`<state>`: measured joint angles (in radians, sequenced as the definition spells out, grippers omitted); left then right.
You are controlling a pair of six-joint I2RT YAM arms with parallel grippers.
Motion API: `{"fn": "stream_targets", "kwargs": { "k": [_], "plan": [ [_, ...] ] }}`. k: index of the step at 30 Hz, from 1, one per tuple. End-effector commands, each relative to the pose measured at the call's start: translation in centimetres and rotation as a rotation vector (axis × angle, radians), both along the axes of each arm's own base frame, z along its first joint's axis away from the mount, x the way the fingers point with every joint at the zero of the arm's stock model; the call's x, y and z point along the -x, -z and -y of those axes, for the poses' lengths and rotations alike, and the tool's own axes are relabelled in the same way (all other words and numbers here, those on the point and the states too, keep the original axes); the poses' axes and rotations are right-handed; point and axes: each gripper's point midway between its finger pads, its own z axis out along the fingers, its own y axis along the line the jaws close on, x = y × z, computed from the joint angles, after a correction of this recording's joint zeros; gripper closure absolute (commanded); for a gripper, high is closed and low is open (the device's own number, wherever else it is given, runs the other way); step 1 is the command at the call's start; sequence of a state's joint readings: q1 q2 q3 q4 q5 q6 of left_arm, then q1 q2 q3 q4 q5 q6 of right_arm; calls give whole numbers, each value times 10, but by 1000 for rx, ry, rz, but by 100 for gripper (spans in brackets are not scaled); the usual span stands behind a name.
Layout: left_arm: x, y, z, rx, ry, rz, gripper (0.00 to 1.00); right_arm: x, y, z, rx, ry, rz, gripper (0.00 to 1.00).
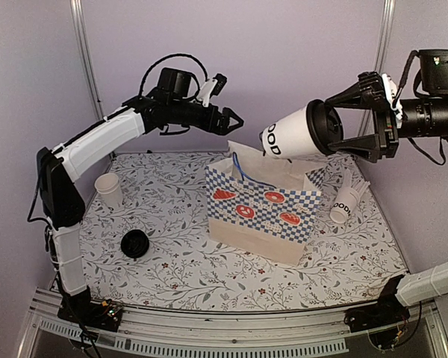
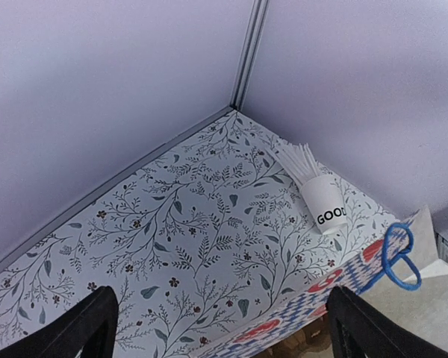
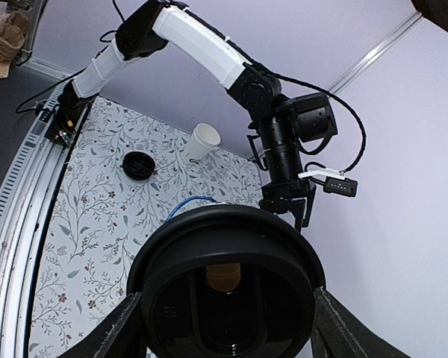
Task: Pack the takeout coffee
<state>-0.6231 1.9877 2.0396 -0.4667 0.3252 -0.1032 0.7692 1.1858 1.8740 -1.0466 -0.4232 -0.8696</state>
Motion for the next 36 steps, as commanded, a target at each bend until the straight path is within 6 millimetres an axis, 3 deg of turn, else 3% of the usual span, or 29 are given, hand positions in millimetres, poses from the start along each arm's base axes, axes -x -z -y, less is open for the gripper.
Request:
{"fn": "stream_targets", "kwargs": {
  "k": [1, 9, 15, 26, 36],
  "plan": [
    [6, 3, 14, -30, 112, 30, 0, -25, -9, 10, -58, 105, -14, 60],
    [23, 26, 25, -188, 278, 104, 0, -76, -4, 30, -89, 296, -20, 60],
    [44, 41, 34, -260, 411, 158, 0, -99, 7, 42, -99, 373, -63, 60],
    [38, 65, 67, -371, 419, 263, 7, -107, 36, 40, -71, 372, -148, 58],
    [77, 55, 76, -388, 525, 303, 27, -100, 47, 35, -62, 329, -195, 58]
  ]
}}
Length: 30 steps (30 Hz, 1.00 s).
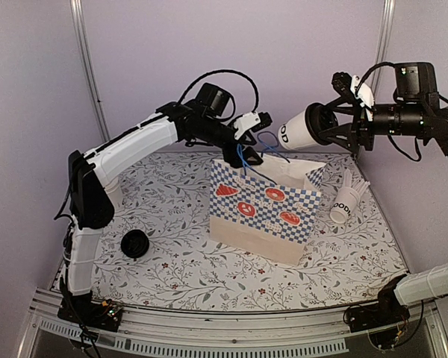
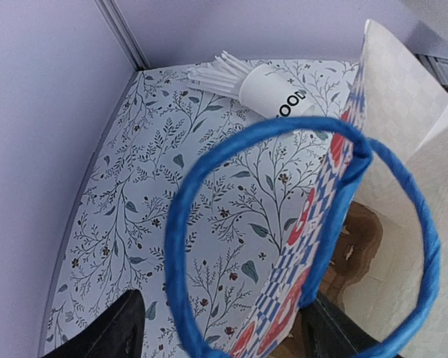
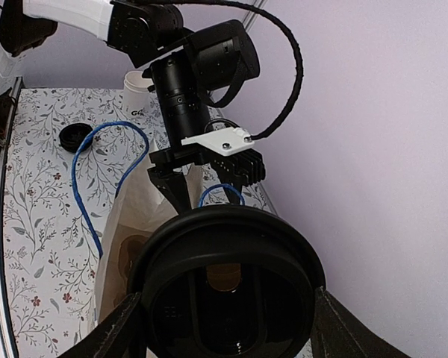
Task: Pack the takeout coffee
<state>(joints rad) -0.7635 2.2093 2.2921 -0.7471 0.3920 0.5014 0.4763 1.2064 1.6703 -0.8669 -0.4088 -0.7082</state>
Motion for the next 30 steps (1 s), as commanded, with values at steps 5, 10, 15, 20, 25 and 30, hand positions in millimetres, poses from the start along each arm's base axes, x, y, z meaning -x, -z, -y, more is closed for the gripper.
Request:
{"fn": "stream_targets", "kwargs": {
  "k": [5, 10, 15, 20, 25, 30],
  "plan": [
    [41, -11, -6, -83, 25, 45, 30, 11, 5, -9, -27, -78, -52, 57],
    [64, -12, -11, -122, 13, 40, 36, 14, 10, -12, -23, -107, -78, 56],
    [71, -19, -17, -141, -26, 59, 68, 22, 12, -15, -28, -145, -102, 56],
    [69, -21, -23, -164, -63, 73, 71, 32, 13, -17, -34, -188, -119, 56],
    [76, -18, -24, -167, -64, 29, 74, 45, 19, -20, -25, -246, -142, 56],
    [73, -14, -27, -180, -98, 14, 88, 41, 46, -25, 60, -246, -175, 57]
  ]
}}
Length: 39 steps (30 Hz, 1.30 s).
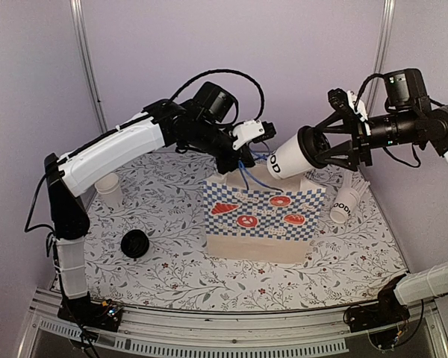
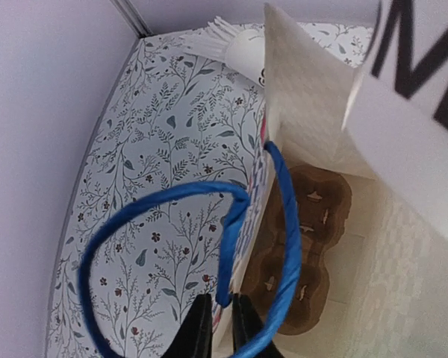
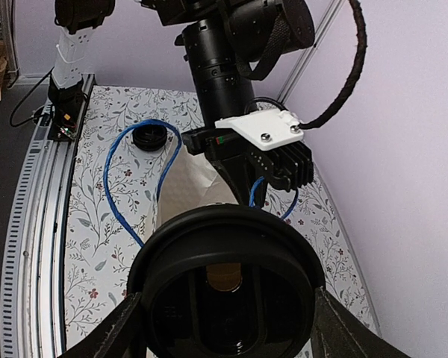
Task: Pack the takeout coffee
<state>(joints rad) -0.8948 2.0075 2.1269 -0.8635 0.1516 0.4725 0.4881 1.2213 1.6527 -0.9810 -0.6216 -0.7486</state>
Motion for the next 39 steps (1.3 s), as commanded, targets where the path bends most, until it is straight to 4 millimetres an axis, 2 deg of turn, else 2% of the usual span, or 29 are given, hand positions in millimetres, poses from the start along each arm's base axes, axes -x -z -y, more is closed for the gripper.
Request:
{"fn": "stream_targets", "kwargs": {
  "k": [1, 4, 8, 14, 19, 24, 28, 30, 34, 36, 39],
  "plan": [
    [7, 0, -8, -24, -36, -28, 94, 4, 26, -6, 78, -39, -34, 57],
    [6, -5, -7, -12, -54, -34, 97, 3, 35, -11, 114, -60, -31, 57],
    [2, -21, -5, 29, -89, -30, 100, 2, 41, -20, 157, -80, -16, 57],
    [21, -42, 5, 84, -100, -61, 100, -4, 61, -35, 251, -86, -11, 58],
    [43, -32, 11, 62, -95, -119, 100, 0, 82, -44, 345, -98, -13, 58],
    [47, -19, 8, 43, -138, -182, 100, 12, 105, -47, 462, -112, -10, 59],
    [52, -24, 8, 71, -159, -223, 100, 26, 112, -44, 524, -120, 10, 60],
    [57, -31, 7, 89, -155, -231, 88, 32, 116, -42, 549, -124, 18, 60],
    [64, -51, 6, 147, -135, -230, 54, 36, 118, -36, 577, -124, 43, 60],
    [69, -62, 6, 185, -113, -223, 43, 40, 121, -35, 591, -133, 46, 60],
    [74, -86, 1, 263, -88, -184, 33, 45, 126, -33, 608, -142, 47, 61]
  ]
}}
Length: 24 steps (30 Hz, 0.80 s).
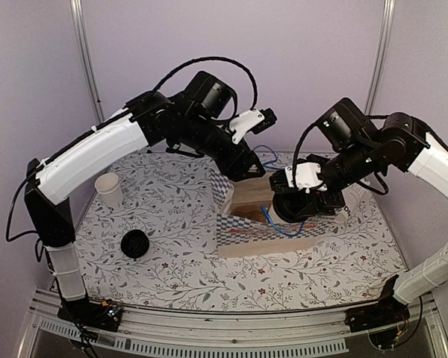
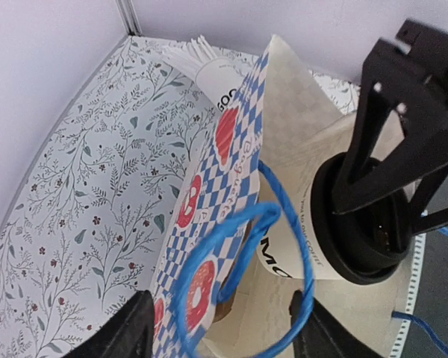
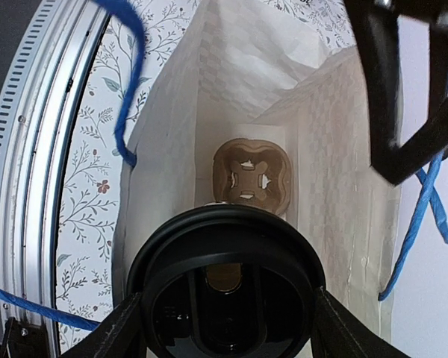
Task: Pack the takeout coffee
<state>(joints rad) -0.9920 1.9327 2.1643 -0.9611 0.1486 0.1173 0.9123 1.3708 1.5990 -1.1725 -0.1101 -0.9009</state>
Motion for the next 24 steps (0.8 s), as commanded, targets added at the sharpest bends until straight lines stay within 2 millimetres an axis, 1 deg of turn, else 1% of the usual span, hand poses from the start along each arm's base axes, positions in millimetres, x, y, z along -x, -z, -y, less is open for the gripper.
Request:
{"fn": "stream_targets", "kwargs": {
  "k": [1, 4, 6, 7, 9, 12, 14, 16, 21, 22, 24],
  "plan": [
    [17, -57, -7, 166, 35, 74, 30, 12, 8, 12, 52, -10, 6, 61],
    [13, -73, -16, 222, 19, 128, 24, 14, 14, 16, 71, -10, 11, 61],
    [2, -78, -26, 252, -19, 148, 20, 17, 17, 20, 86, -13, 11, 61],
    [-7, -77, -31, 267, -45, 147, 19, 19, 18, 21, 92, -17, 14, 61],
    [-29, -65, -40, 297, -97, 112, 18, 20, 16, 21, 85, -21, 23, 61],
    [-64, -32, -48, 330, -183, 76, 19, 19, 11, 19, 60, -15, 39, 61],
    [-82, -7, -49, 343, -227, 44, 19, 21, 10, 19, 49, -23, 40, 61],
    [-97, 15, -45, 343, -245, 23, 19, 23, 13, 20, 45, -30, 43, 61],
    [-124, 76, -33, 299, -251, -50, 19, 22, 22, 25, 71, -49, 90, 61],
    [-127, 88, -29, 294, -246, -72, 19, 22, 22, 25, 68, -56, 100, 61],
    [-128, 105, -19, 295, -219, -116, 20, 18, 21, 29, 78, -54, 148, 61]
  ]
}}
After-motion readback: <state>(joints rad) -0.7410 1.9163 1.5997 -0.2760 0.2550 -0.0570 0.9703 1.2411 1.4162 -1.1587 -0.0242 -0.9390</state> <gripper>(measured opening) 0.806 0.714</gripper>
